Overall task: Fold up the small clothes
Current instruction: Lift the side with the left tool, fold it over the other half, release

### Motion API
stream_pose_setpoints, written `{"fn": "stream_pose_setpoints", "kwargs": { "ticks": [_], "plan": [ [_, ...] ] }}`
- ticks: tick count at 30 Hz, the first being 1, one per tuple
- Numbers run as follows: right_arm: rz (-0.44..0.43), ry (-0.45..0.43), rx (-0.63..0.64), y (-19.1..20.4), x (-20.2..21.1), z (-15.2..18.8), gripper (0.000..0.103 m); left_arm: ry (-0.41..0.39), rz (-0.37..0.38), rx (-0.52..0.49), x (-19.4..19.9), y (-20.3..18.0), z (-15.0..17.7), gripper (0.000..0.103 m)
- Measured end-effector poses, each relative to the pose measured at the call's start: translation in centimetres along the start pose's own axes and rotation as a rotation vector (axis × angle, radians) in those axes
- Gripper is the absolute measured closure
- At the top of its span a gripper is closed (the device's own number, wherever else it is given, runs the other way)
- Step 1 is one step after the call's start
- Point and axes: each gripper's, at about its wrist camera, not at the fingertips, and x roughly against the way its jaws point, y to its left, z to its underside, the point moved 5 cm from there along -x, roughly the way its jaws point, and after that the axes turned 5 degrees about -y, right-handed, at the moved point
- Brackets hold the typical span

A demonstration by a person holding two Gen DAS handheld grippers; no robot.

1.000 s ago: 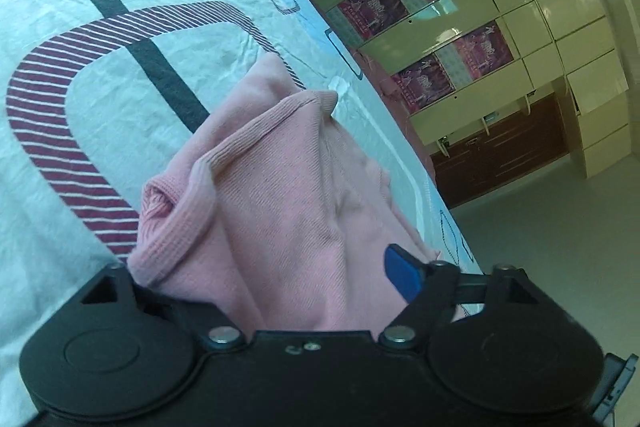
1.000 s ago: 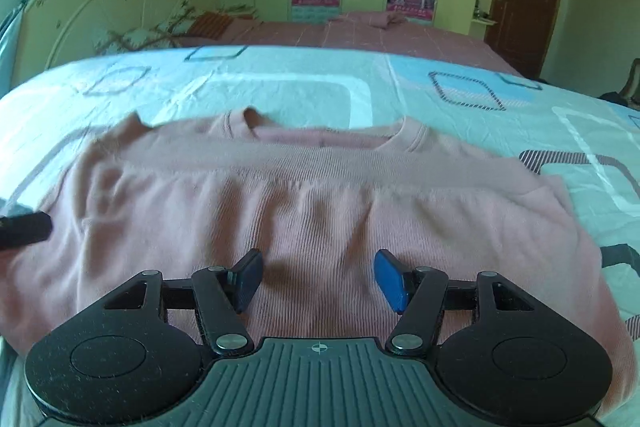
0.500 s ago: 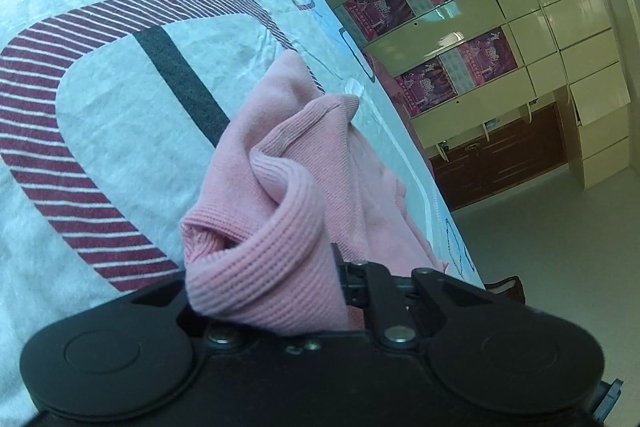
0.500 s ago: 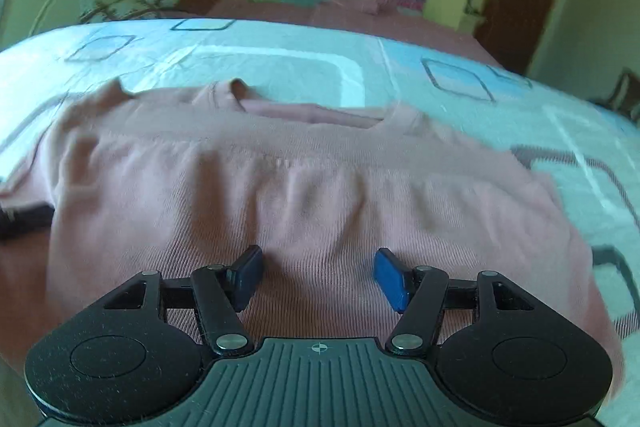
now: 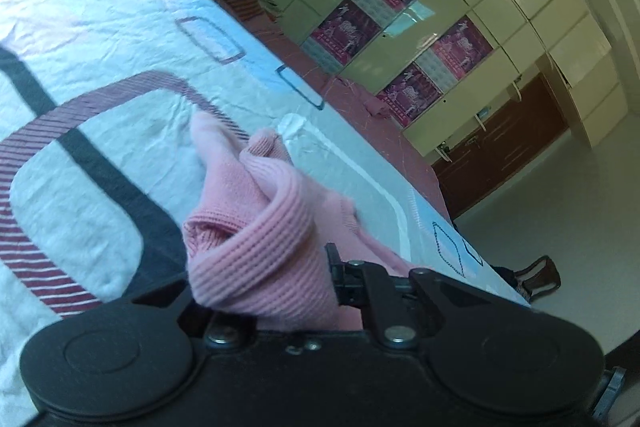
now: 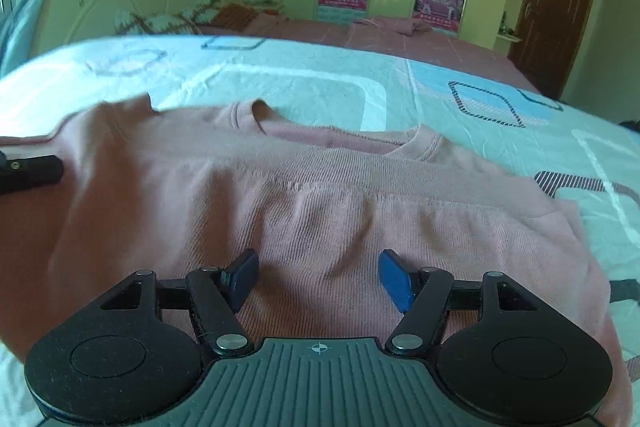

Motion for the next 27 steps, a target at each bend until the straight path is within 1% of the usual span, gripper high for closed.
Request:
{"fn": "stream_pose_setpoints", "kwargs": {
  "ticks": [4, 8, 11, 13, 15, 18, 19, 21, 22, 24, 26, 27],
  "plan": [
    [-0.052, -0.024, -0.089, -3.1, 1.8, -0.3, 0.037, 0.007, 0.06, -0.125, -0.7, -5.9, 0.6, 0.093],
    [-0.046, -0.058, -0.155, -7.2, 4.1, -0.3, 0.037, 0.046, 0.152, -0.218, -2.5, -11.6, 3.1, 0.093],
    [-0.031, -0.068, -0.213, -11.0, 5.6, 0.3, 0.037, 0.091, 0.219, -0.305, -4.2, -15.8, 6.1, 0.093],
    [-0.011, -0.065, -0.251, -13.6, 6.5, 1.0, 0.037, 0.132, 0.262, -0.38, -5.4, -18.4, 9.1, 0.093],
    [0.017, -0.063, -0.288, -16.3, 7.4, 1.8, 0.037, 0.195, 0.283, -0.46, -6.8, -20.4, 12.6, 0.093],
    [0.056, -0.057, -0.347, -20.1, 8.9, 3.3, 0.037, 0.292, 0.293, -0.585, -7.9, -21.5, 18.1, 0.093],
    [0.06, -0.057, -0.366, -21.1, 9.4, 3.7, 0.037, 0.302, 0.285, -0.612, -8.1, -21.5, 19.2, 0.093],
    [0.055, -0.066, -0.408, -22.6, 10.3, 4.2, 0.037, 0.309, 0.276, -0.624, -8.0, -21.4, 20.7, 0.093],
    [0.035, -0.074, -0.433, -23.3, 10.7, 4.3, 0.037, 0.306, 0.269, -0.642, -7.9, -21.3, 21.1, 0.093],
    [-0.013, -0.083, -0.476, -23.9, 11.2, 4.1, 0.037, 0.296, 0.265, -0.745, -7.4, -21.7, 22.0, 0.089],
    [-0.085, -0.081, -0.508, -24.1, 11.1, 3.5, 0.037, 0.311, 0.282, -0.824, -6.4, -22.3, 22.7, 0.076],
    [-0.125, -0.077, -0.521, -24.1, 11.1, 3.1, 0.037, 0.308, 0.286, -0.853, -5.9, -22.2, 22.9, 0.075]
  ]
}}
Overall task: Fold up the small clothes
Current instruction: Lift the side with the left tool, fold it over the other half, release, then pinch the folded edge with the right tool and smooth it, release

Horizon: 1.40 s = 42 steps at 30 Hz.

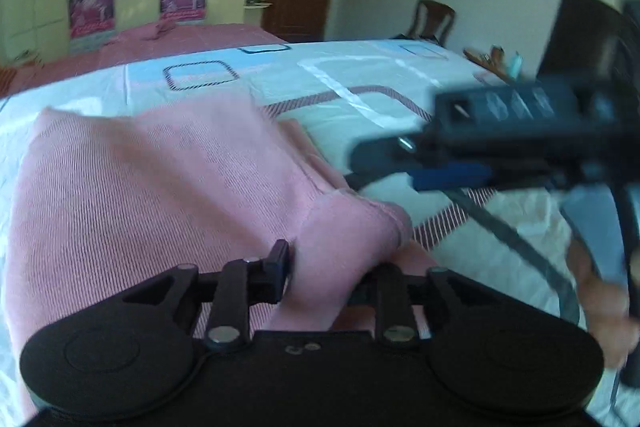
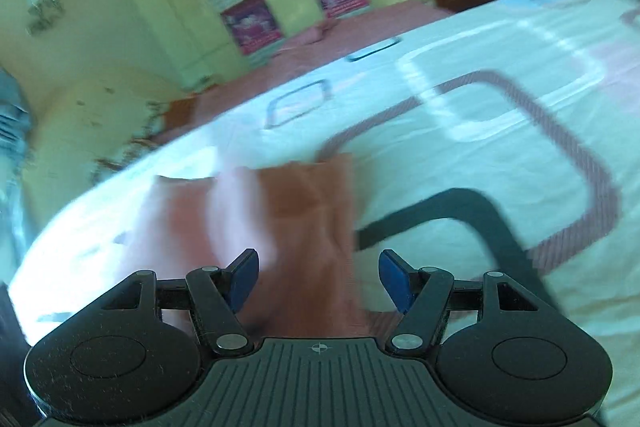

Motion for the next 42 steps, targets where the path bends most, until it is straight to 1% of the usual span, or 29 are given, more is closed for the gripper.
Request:
{"fn": "stream_pose_setpoints", "kwargs": {
  "ticks": [1, 3, 4, 6, 8, 10, 11, 12, 13, 14, 16, 19, 22, 23, 24, 27, 29, 32, 34, 35, 36, 37, 39, 42],
  "plan": [
    [-0.037, 0.014, -0.011, 0.4, -0.1, -0.1, 0.037, 0.004, -0.002, -0.011, 0.5, 0.0, 0.3, 0.075],
    [-0.096, 0.054, -0.029, 1.1, -0.7, -0.2, 0.037, 0.013, 0.0, 0.015, 1.6, 0.4, 0.6, 0.075],
    [-0.112, 0.085, -0.039, 1.3, -1.2, 0.0, 0.037, 0.018, -0.002, 0.029, 2.3, 0.8, 0.8, 0.074],
    [-0.122, 0.13, -0.063, 1.5, -2.2, 0.7, 0.037, 0.008, -0.018, 0.05, 4.0, 1.8, 1.2, 0.073],
    [-0.139, 0.167, -0.105, 1.3, -3.1, 1.4, 0.037, -0.003, -0.045, 0.073, 5.4, 2.9, 1.3, 0.066],
    [-0.15, 0.185, -0.145, 1.0, -3.7, 1.9, 0.037, -0.018, -0.09, 0.096, 6.5, 4.1, 1.2, 0.062],
    [-0.157, 0.183, -0.149, 1.0, -3.9, 1.9, 0.039, -0.024, -0.118, 0.108, 6.9, 4.7, 1.1, 0.064],
    [-0.162, 0.184, -0.148, 1.2, -4.0, 2.0, 0.058, -0.031, -0.144, 0.127, 7.4, 5.6, 1.1, 0.064],
    [-0.168, 0.195, -0.14, 1.3, -4.1, 1.9, 0.067, -0.042, -0.168, 0.158, 7.9, 6.4, 0.8, 0.064],
    [-0.17, 0.199, -0.126, 1.7, -4.1, 1.9, 0.073, -0.051, -0.189, 0.186, 8.3, 7.1, 0.7, 0.064],
    [-0.164, 0.19, -0.093, 2.0, -4.2, 1.7, 0.073, -0.06, -0.229, 0.223, 8.5, 8.3, 0.5, 0.061],
    [-0.146, 0.178, -0.115, 1.6, -5.1, 1.3, 0.073, -0.05, -0.273, 0.271, 8.3, 10.3, 0.7, 0.061],
    [-0.146, 0.201, -0.14, 1.4, -6.5, 1.4, 0.073, -0.045, -0.278, 0.328, 8.2, 11.9, 1.1, 0.061],
    [-0.141, 0.202, -0.135, 1.5, -6.6, 1.4, 0.079, -0.042, -0.275, 0.338, 7.9, 12.0, 1.0, 0.061],
    [-0.133, 0.194, -0.115, 1.8, -6.5, 1.3, 0.088, -0.039, -0.269, 0.349, 7.8, 12.4, 1.1, 0.061],
    [-0.113, 0.139, -0.035, 2.7, -5.4, 0.4, 0.09, -0.045, -0.254, 0.358, 7.5, 12.3, 0.8, 0.061],
    [-0.1, 0.092, 0.012, 3.3, -4.5, -0.4, 0.091, -0.063, -0.253, 0.352, 7.4, 12.0, 0.5, 0.059],
    [-0.073, 0.039, 0.07, 3.7, -3.0, -1.4, 0.091, -0.087, -0.226, 0.364, 7.3, 11.4, -0.1, 0.059],
    [-0.05, 0.0, 0.099, 3.5, -1.7, -1.6, 0.091, -0.097, -0.209, 0.347, 7.1, 10.7, -0.5, 0.057],
    [-0.04, -0.004, 0.105, 3.1, -1.4, -1.3, 0.092, -0.096, -0.21, 0.331, 6.8, 10.3, -0.5, 0.055],
    [-0.031, 0.012, 0.1, 2.5, -1.4, -0.7, 0.091, -0.083, -0.222, 0.318, 6.4, 10.1, -0.3, 0.054],
    [-0.032, 0.058, 0.083, 1.9, -2.2, 0.2, 0.091, -0.067, -0.232, 0.312, 6.0, 9.9, 0.1, 0.054],
    [0.005, 0.102, 0.051, 0.7, -3.5, 1.8, 0.091, -0.056, -0.239, 0.284, 5.5, 9.7, 0.5, 0.054],
    [0.026, 0.098, 0.024, -0.1, -3.5, 2.6, 0.091, -0.047, -0.242, 0.242, 5.5, 9.4, 0.5, 0.054]
  ]
}}
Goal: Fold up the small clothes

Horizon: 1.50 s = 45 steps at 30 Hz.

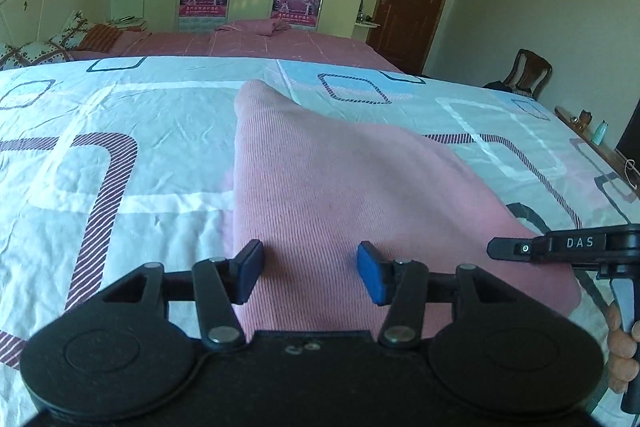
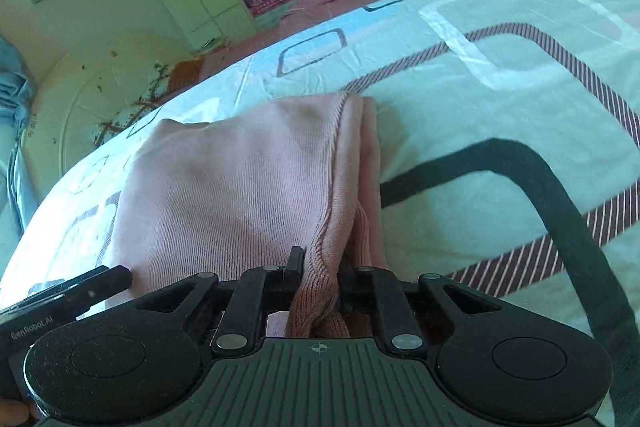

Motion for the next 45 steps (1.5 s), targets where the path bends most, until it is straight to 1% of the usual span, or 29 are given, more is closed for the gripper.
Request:
{"fn": "stream_pose_setpoints", "kwargs": {
  "ticks": [4, 6, 8, 9, 11, 12, 14, 15, 17, 18, 19, 21, 23, 26, 28, 30, 31, 33, 35, 37, 39, 42, 45],
  "plan": [
    [0.011, -0.013, -0.016, -0.4, 1.7, 0.0, 0.09, 0.01, 0.013, 0.023, 0.2, 0.5, -0.1, 0.054],
    [-0.008, -0.007, -0.026, -0.5, 2.8, 0.1, 0.081, 0.011, 0.016, 0.023, 0.2, 0.6, -0.1, 0.054],
    [-0.014, 0.003, -0.023, -0.4, 4.0, 0.3, 0.076, 0.01, 0.017, 0.025, 0.2, 0.5, -0.1, 0.054],
    [-0.016, 0.012, -0.023, -0.3, 4.4, 0.6, 0.069, 0.009, 0.017, 0.028, 0.1, 0.5, -0.1, 0.054],
    [-0.014, 0.035, -0.02, -0.2, 4.7, 1.4, 0.059, 0.01, 0.015, 0.026, 0.1, 0.4, -0.1, 0.054],
    [-0.005, 0.043, -0.011, -0.3, 4.7, 1.8, 0.059, 0.01, 0.015, 0.023, 0.1, 0.4, 0.0, 0.054],
    [0.023, 0.052, -0.001, -0.4, 4.7, 2.6, 0.061, 0.013, 0.011, 0.016, 0.1, 0.3, 0.0, 0.054],
    [0.03, 0.05, -0.001, -0.4, 4.7, 2.8, 0.072, 0.014, 0.007, 0.012, 0.1, 0.2, 0.0, 0.054],
    [0.045, 0.064, 0.016, -0.3, 4.6, 2.8, 0.088, 0.021, -0.004, 0.008, 0.0, 0.1, 0.0, 0.054],
    [0.055, 0.063, 0.034, -0.2, 4.7, 2.8, 0.091, 0.026, -0.011, 0.006, 0.0, -0.1, -0.1, 0.054],
    [0.075, 0.054, 0.06, -0.2, 4.9, 2.8, 0.094, 0.029, -0.016, 0.006, 0.0, -0.1, -0.2, 0.053],
    [0.147, 0.04, 0.111, -0.6, 4.8, 2.9, 0.095, 0.035, -0.025, 0.007, -0.1, -0.4, -0.2, 0.052],
    [0.148, 0.067, 0.106, -1.1, 4.2, 3.2, 0.095, 0.044, -0.034, 0.0, -0.2, -0.6, -0.3, 0.047],
    [0.147, 0.068, 0.158, -0.4, 4.4, 2.9, 0.094, 0.055, -0.043, -0.002, -0.3, -0.7, -0.6, 0.043],
    [0.132, 0.055, 0.134, -0.4, 4.9, 2.2, 0.085, 0.061, -0.045, 0.003, -0.3, -0.7, -0.8, 0.041],
    [0.134, 0.018, 0.132, -0.1, 5.5, 1.4, 0.053, 0.065, -0.047, 0.009, -0.4, -0.6, -1.2, 0.04],
    [0.137, -0.006, 0.134, 0.1, 5.8, 0.8, 0.047, 0.064, -0.049, 0.013, -0.4, -0.5, -1.4, 0.04],
    [0.129, -0.025, 0.12, 0.2, 5.7, -0.3, 0.046, 0.049, -0.051, 0.034, -0.3, -0.2, -2.0, 0.039],
    [0.104, -0.027, 0.07, 0.1, 5.1, -1.7, 0.046, 0.037, -0.054, 0.054, -0.5, 0.2, -2.6, 0.039],
    [0.093, -0.033, 0.028, -0.1, 4.3, -3.0, 0.046, 0.033, -0.058, 0.061, -1.0, 0.6, -3.4, 0.039],
    [0.091, -0.039, 0.012, 0.0, 3.2, -4.2, 0.046, 0.025, -0.068, 0.067, -1.6, 1.1, -4.2, 0.039],
    [0.077, -0.021, -0.012, 0.2, 1.1, -5.4, 0.046, 0.017, -0.086, 0.103, -2.8, 2.3, -5.3, 0.039],
    [0.084, 0.007, -0.05, -0.2, -1.5, -6.3, 0.046, 0.014, -0.1, 0.136, -4.2, 3.4, -6.0, 0.043]
  ]
}}
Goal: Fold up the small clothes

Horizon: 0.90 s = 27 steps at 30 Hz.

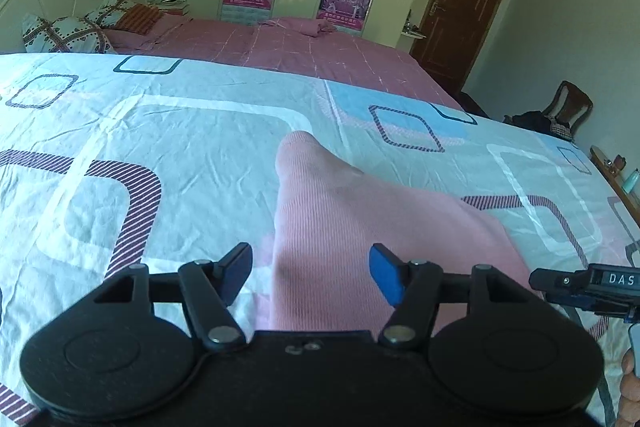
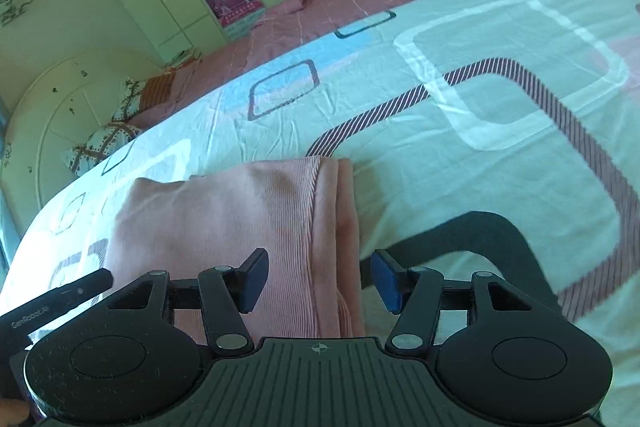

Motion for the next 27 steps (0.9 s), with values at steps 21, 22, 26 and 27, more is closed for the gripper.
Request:
{"fn": "stream_pose_setpoints", "kwargs": {
  "ticks": [21, 22, 26, 27],
  "plan": [
    [0.212, -0.029, 0.165, -1.3, -6.1, -0.2, 0.103, -0.001, 0.018, -0.049, -4.3, -0.7, 0.1, 0.063],
    [0.216, -0.05, 0.148, -1.5, -5.5, -0.4, 0.103, 0.0, 0.018, -0.05, -4.3, -0.7, 0.0, 0.063],
    [0.169, -0.141, 0.066, -1.3, -3.2, -2.0, 0.086, 0.0, 0.003, -0.068, -4.2, -1.2, 0.0, 0.064],
    [0.143, -0.155, 0.074, -0.8, -2.8, -2.4, 0.051, 0.001, 0.0, -0.067, -4.2, -1.3, 0.0, 0.064]
  ]
}}
